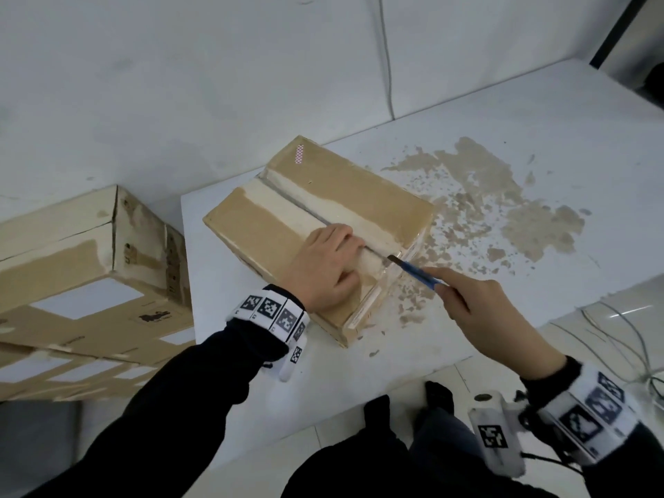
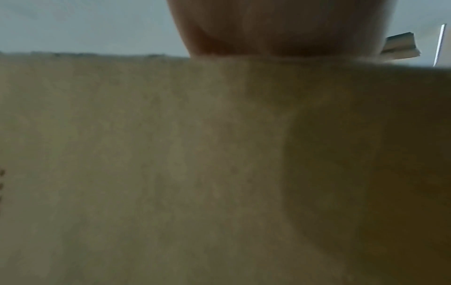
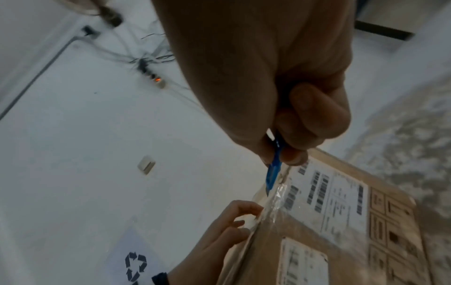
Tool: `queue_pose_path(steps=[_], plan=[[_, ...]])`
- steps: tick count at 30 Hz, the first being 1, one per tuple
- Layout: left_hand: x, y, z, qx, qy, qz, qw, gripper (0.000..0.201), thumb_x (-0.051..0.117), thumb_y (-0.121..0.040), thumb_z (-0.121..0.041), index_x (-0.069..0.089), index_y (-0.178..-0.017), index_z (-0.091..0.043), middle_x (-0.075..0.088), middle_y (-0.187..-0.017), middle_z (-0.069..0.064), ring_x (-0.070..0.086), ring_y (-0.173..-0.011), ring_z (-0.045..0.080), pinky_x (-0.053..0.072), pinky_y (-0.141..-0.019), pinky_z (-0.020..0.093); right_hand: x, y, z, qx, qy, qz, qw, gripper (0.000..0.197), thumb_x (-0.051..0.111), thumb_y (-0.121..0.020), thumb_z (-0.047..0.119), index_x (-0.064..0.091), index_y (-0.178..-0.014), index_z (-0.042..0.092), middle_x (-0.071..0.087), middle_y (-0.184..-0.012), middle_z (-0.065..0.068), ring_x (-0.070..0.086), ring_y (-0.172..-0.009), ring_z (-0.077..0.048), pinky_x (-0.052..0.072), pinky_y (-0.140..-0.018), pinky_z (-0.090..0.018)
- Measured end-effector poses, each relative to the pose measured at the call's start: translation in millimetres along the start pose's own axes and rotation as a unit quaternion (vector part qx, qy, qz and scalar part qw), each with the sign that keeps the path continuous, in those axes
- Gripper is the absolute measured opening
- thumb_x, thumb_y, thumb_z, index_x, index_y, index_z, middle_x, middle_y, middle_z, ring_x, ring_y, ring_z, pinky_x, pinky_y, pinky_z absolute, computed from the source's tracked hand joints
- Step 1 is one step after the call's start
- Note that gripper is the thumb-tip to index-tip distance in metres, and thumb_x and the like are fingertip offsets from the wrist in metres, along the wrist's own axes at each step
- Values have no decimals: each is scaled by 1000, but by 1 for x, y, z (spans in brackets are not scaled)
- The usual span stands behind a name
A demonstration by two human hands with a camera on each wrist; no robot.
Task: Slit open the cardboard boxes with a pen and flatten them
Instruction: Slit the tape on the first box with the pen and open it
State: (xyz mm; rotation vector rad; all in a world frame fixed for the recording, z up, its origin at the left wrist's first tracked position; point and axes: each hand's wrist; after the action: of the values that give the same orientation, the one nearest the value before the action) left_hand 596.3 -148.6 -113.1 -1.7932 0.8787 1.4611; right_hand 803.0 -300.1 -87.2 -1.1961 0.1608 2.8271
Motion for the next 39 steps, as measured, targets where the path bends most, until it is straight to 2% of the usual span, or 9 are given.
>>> queue_pose_path(steps=[4,8,11,19,25,30,34,37,39], plan=[[3,-11,-5,3,-23,-25,999,37,34,-87,-47,49,-92,-15,48,-98,1,42,-95,22,35,-87,38,9,-9,-5,28,-45,34,998,33,39,-100,20,53,-129,27,57,-65,-18,43,-51,-21,32,-50,-29],[8,-12,-4,-11,12,-64,998,33,29,-90,-45,45,-88,-17,46,-89,-4,40,-88,19,30,-91,38,8,-14,-3,94,-161,73,980,30,39,-101,17,55,-125,26,50,-55,-1,34,-40,-4,29,-41,-16],[9,-9,-6,-9,19,-84,996,30,31,-91,-43,45,-88,-17,44,-87,-4,39,-85,18,28,-91,36,2,-11,0,133,-280,122,943,31,39,-101,18,55,-125,30,43,-52,6,26,-43,-8,24,-40,-20],[6,-9,-12,-24,33,-142,989,30,34,-90,-40,45,-84,-13,45,-83,-1,39,-82,20,24,-85,33,-9,-11,2,135,-316,214,915,29,39,-101,19,56,-123,27,37,-54,6,24,-43,-7,22,-40,-18],[5,-18,-10,-27,-32,-107,993,29,42,-88,-39,51,-91,-12,50,-96,4,43,-90,22,35,-82,36,-24,-8,-5,55,-107,104,987,29,41,-100,22,57,-122,32,54,-55,5,36,-40,-5,30,-42,-15],[-3,-7,-25,-119,29,2,993,18,45,-94,-31,45,-87,-14,49,-89,-1,46,-79,18,44,-71,33,-38,-7,-17,-7,-50,56,997,33,43,-99,21,53,-126,38,62,-68,-5,42,-44,-5,33,-44,-17],[-17,-35,-33,-287,154,150,934,26,47,-97,-30,54,-87,-8,54,-88,9,49,-77,22,39,-65,28,-31,-15,-24,-87,-19,92,992,36,50,-97,18,55,-127,36,64,-75,1,43,-51,-4,35,-52,-14],[-14,-48,-28,-397,313,98,857,31,55,-94,-30,66,-84,-4,57,-81,13,50,-69,21,36,-62,27,-24,-19,-26,-129,36,98,986,39,50,-97,16,52,-132,34,58,-84,14,50,-71,-1,41,-64,-17],[-12,-48,-32,-471,405,16,784,28,64,-88,-29,68,-79,-3,60,-77,10,53,-69,20,41,-69,27,-23,-21,-29,-143,77,81,983,41,48,-97,15,50,-134,34,46,-76,16,44,-65,-5,38,-57,-22]])
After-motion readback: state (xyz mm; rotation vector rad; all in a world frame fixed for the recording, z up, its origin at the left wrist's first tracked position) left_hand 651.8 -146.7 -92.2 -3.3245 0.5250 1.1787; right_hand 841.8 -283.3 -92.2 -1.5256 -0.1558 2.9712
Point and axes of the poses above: each hand's wrist, its own y-axis away from the middle knuckle, its own x-axis out of the palm, z = x × y
